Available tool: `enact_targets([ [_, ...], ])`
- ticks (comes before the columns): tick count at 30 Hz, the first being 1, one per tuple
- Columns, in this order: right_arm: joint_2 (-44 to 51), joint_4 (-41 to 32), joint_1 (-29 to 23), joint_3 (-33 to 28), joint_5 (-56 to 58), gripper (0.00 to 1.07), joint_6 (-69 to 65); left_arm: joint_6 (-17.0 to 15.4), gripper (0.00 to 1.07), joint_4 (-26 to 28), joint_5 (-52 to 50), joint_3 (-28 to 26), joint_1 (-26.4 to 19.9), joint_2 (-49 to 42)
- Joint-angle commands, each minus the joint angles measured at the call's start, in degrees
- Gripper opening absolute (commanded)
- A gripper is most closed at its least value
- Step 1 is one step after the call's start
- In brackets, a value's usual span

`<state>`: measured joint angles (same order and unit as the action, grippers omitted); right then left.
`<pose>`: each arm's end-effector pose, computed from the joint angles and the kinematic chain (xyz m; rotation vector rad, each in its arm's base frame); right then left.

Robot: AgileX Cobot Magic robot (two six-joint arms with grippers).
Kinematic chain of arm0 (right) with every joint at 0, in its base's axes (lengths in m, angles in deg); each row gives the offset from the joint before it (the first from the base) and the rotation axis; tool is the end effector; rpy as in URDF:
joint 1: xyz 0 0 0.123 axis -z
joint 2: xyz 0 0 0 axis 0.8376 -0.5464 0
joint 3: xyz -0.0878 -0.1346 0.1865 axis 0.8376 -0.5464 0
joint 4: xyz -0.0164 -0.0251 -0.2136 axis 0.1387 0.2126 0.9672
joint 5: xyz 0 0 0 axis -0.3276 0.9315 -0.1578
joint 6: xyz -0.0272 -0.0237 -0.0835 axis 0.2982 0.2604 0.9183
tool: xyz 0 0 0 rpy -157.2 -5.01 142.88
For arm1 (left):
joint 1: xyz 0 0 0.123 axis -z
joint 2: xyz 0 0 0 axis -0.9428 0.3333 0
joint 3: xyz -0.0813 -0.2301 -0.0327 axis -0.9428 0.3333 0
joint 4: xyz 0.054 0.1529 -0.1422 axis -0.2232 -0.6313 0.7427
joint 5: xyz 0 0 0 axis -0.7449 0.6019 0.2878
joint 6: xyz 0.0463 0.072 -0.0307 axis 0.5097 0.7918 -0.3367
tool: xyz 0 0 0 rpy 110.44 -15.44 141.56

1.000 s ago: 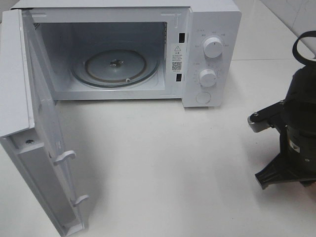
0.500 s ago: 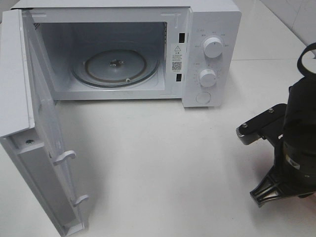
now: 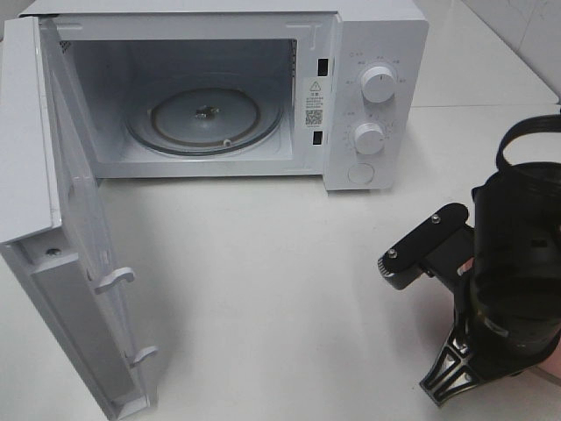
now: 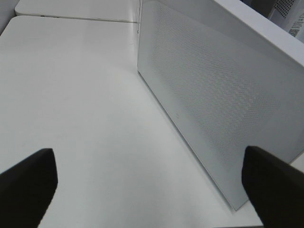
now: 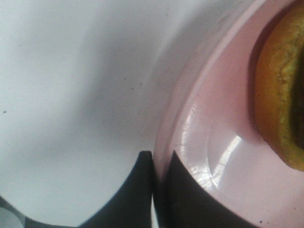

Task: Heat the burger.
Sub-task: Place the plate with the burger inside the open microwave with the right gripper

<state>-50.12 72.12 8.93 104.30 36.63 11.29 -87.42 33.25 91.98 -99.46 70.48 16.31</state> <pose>0.1565 0.1187 0.1334 -0.7613 2.7930 -0.5366 -0.0020 -0.0108 0.2641 0.0302 2.0292 -0.1484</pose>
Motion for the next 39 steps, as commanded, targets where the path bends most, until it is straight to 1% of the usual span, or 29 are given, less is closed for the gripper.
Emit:
enact_targets([
  [1,0.9,2.2,-2.8,-0.3,2.6,0.0,-0.7,0.1,0.98,0.0,-0.5,0.2,0.0,-0.9],
  [2,0.9,2.2,-4.3,-0.3,2.6,0.0,-0.7,0.1,0.98,0.0,-0.5,0.2,0.0,-0.9],
  [3,0.9,2.2,-4.3,-0.3,2.6,0.0,-0.7,0.1,0.98,0.0,-0.5,0.2,0.0,-0.9],
  [4,0.9,2.2,-5.6,-0.3,2.6,0.0,-0.7,0.1,0.98,0.0,-0.5,0.2,0.0,-0.9],
  [7,0.9,2.2,-6.2,-0.3,2.6,0.0,-0.7,0.1,0.98,0.0,-0.5,0.2,0.0,-0.9],
  [9,0.9,2.2,-8.8,-0.3,3.0,0.0,-0.7,0.1,0.98,0.0,-0.5,0.2,0.0,-0.9],
  [10,0.9,2.2,-8.8,-0.3,3.0,0.0,-0.7,0.1,0.98,0.0,-0.5,0.2,0.0,-0.9],
  [12,0.9,2.2,-11.1,-0.3,3.4,0.0,-0.7,0.1,0.98,0.0,-0.5,0.2,0.0,-0.9],
  [15,0.9,2.2,-12.3,-0.3,4.0,0.0,-0.7,0.1,0.98,0.0,-0.5,0.2,0.0,-0.9],
  [16,0.9,2.2,-13.9,-0.3,4.8,0.0,-0.7,0.1,0.98,0.0,-0.5,0.2,0.0,-0.9],
  [18,0.9,2.2,-14.6,-0.3,5.2,0.0,-0.7,0.1,0.98,0.0,-0.5,0.2,0.0,-0.9],
  [19,0.9,2.2,-16.3,-0.3,5.6,0.0,-0.4,0.1,0.98,0.0,-0.5,0.2,0.0,-0.9],
  [21,0.9,2.2,-17.0,-0.3,5.6,0.0,-0.3,0.1,0.98,0.0,-0.5,0.2,0.0,-0.9],
  [22,0.9,2.2,-18.4,-0.3,5.6,0.0,-0.3,0.1,0.98,0.0,-0.5,0.2,0.0,-0.9],
  [23,0.9,2.2,-18.4,-0.3,5.6,0.0,-0.3,0.1,0.98,0.0,-0.5,0.2,0.0,-0.9],
  [24,0.9,2.2,-20.0,-0.3,5.6,0.0,-0.3,0.1,0.98,0.0,-0.5,0.2,0.0,-0.9],
  [26,0.9,2.2,-20.7,-0.3,5.7,0.0,-0.3,0.1,0.98,0.0,-0.5,0.2,0.0,-0.9],
  [27,0.9,2.2,-22.2,-0.3,6.0,0.0,-0.3,0.1,0.98,0.0,-0.5,0.2,0.0,-0.9],
  [34,0.9,1.0,-25.7,-0.3,7.2,0.0,0.7,0.1,0.98,0.0,-0.5,0.2,0.0,-0.9],
  [39,0.9,1.4,-26.2,-0.3,7.0,0.0,1.2,0.1,0.98,0.0,-0.5,0.2,0.0,-0.9],
])
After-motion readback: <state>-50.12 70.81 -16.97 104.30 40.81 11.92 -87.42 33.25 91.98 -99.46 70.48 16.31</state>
